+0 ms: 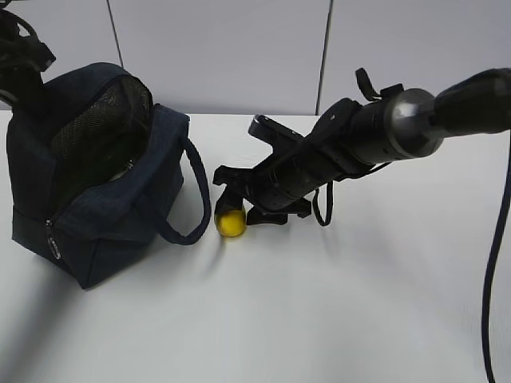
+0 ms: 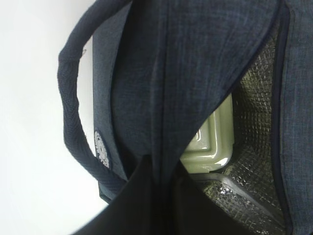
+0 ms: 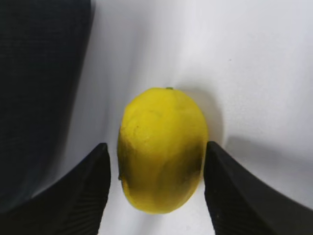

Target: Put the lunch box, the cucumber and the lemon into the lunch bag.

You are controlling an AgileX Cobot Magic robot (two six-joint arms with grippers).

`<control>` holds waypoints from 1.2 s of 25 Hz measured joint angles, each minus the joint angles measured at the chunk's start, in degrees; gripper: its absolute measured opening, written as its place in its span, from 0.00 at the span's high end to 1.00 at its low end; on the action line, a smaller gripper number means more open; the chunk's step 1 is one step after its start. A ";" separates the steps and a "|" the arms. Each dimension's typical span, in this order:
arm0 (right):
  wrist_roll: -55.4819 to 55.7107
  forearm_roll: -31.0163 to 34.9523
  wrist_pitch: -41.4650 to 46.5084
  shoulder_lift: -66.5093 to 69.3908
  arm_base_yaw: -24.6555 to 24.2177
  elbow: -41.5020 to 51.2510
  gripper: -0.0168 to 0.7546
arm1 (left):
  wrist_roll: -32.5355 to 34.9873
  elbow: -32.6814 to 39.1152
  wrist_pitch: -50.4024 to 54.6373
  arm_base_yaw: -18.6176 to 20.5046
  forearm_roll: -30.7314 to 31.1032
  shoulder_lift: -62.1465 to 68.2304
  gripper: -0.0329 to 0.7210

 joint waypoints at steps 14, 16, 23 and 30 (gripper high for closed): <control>0.13 2.25 0.27 2.03 0.21 -1.32 0.54 | 0.00 0.00 0.00 0.00 0.00 0.00 0.95; 0.03 2.29 1.11 2.03 0.21 -1.37 0.56 | 0.00 0.00 0.00 0.00 0.00 0.00 0.95; -0.08 2.12 4.44 1.45 -0.24 -1.37 0.59 | 0.00 0.00 0.00 0.00 0.00 0.00 0.95; -0.17 -2.45 8.23 -5.50 -2.21 -1.37 0.60 | 0.00 0.00 0.00 0.00 -0.14 0.00 0.95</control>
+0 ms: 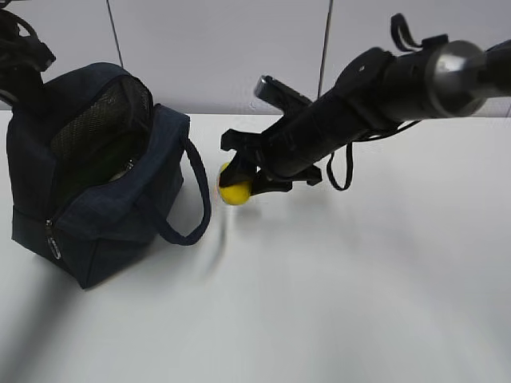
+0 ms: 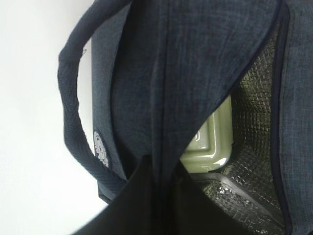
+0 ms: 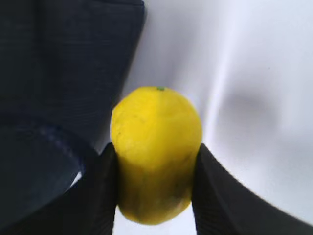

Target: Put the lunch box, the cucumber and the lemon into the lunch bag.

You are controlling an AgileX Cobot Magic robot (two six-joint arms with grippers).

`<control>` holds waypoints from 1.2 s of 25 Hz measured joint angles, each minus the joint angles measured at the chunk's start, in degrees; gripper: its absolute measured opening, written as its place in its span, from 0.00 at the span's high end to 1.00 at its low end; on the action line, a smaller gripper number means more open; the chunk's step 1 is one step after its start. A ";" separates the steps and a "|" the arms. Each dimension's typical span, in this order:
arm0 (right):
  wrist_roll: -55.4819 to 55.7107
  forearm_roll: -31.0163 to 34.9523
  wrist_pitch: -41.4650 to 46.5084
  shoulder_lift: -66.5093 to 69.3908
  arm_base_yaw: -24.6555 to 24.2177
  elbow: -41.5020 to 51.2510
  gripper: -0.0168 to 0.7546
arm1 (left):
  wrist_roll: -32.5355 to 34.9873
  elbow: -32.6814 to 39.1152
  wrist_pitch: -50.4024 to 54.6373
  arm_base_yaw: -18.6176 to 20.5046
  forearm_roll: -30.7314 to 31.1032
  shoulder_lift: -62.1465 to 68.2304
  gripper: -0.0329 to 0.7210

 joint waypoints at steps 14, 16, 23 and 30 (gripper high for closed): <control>-7.82 2.48 9.27 -13.11 -0.09 0.11 0.60 | 0.36 0.00 0.11 0.00 -1.99 0.00 0.95; -11.04 7.19 9.13 -13.11 1.56 0.11 0.60 | 0.36 0.00 0.25 0.00 -2.26 0.00 0.95; -18.68 19.51 5.68 -9.67 5.99 0.11 0.60 | 0.88 0.00 0.45 0.00 -3.96 0.00 0.95; -29.43 35.63 1.99 -3.31 7.68 0.11 0.60 | 1.31 0.00 0.59 0.00 -4.60 0.00 0.95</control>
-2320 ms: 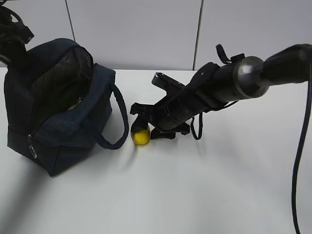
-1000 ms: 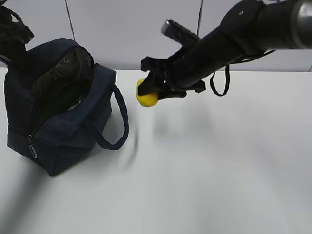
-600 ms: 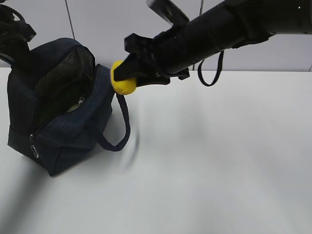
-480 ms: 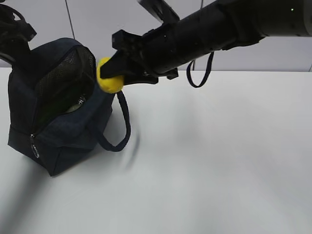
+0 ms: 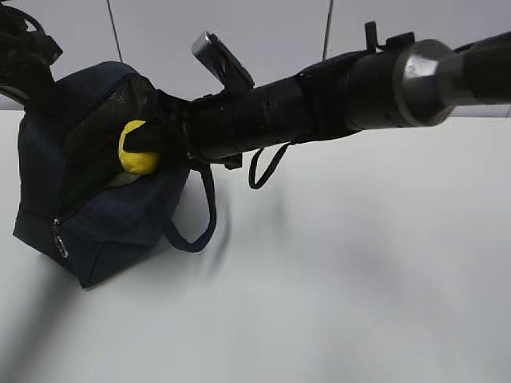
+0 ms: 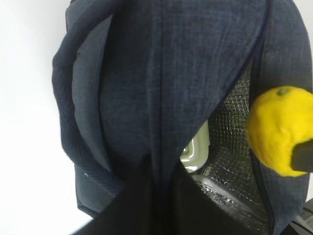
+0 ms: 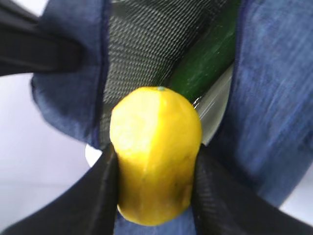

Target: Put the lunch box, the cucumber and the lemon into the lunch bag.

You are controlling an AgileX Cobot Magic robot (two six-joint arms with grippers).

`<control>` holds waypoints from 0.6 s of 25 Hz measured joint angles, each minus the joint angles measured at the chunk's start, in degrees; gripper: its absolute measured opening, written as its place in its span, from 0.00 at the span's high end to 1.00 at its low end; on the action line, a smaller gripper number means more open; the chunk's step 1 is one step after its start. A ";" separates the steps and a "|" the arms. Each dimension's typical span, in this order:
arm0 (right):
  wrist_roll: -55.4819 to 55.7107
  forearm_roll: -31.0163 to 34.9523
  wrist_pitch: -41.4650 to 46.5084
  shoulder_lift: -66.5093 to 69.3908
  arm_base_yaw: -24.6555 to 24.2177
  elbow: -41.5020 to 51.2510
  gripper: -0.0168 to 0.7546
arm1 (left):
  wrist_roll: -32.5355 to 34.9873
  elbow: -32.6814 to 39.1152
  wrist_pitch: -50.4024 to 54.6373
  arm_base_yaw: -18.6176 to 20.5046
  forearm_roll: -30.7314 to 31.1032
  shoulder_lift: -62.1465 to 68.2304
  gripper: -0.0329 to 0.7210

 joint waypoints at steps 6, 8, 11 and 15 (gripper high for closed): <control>-8.02 11.51 -0.72 3.09 0.10 -0.12 0.60 | 0.13 0.00 0.00 0.00 -0.27 0.00 0.95; -9.42 12.70 -0.72 3.78 0.10 -0.67 0.60 | 0.13 0.00 0.00 0.00 -0.27 0.00 0.95; -10.52 13.10 -0.37 4.87 0.10 -2.54 0.60 | 0.26 0.00 0.00 0.00 -0.27 0.00 0.95; -10.92 13.10 1.12 6.46 0.10 -5.66 0.52 | 0.26 0.00 0.00 0.00 -0.27 0.00 0.95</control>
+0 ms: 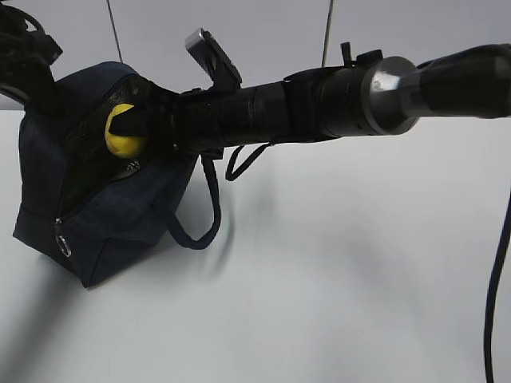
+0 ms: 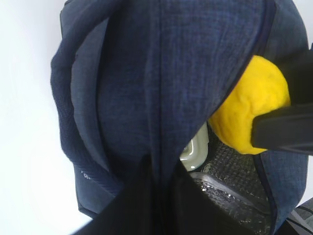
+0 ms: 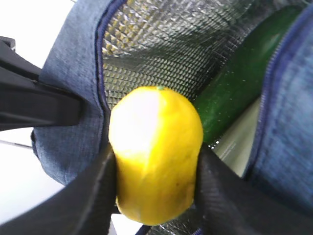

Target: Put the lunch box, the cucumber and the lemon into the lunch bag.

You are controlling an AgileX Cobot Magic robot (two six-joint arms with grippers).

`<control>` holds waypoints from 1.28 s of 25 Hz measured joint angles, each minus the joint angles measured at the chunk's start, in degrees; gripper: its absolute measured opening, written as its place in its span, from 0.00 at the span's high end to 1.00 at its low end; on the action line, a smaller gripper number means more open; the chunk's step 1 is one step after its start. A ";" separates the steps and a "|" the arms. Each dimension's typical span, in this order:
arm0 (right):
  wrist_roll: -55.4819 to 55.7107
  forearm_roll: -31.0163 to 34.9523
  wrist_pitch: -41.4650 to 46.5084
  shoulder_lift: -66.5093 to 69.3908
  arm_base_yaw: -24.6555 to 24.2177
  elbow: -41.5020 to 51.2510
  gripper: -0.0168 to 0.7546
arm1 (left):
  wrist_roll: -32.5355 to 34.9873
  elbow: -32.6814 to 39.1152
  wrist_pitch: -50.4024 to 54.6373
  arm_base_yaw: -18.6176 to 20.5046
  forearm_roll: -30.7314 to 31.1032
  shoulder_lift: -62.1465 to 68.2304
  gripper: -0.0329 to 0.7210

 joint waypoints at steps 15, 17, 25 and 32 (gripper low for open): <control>-0.24 -0.76 2.69 0.88 0.00 -1.79 0.41 | 0.29 0.00 0.00 0.00 0.00 0.00 0.95; -0.33 -0.90 4.34 0.88 -0.31 -1.79 0.41 | 0.43 0.00 0.00 0.00 0.00 0.00 0.95; 2.73 -6.53 16.01 -1.00 -3.76 -1.79 0.44 | 0.55 0.00 0.00 0.00 0.00 0.00 0.95; 4.16 -5.16 27.81 -1.67 -7.71 -1.79 0.49 | 0.57 0.00 0.00 0.00 0.00 0.00 0.95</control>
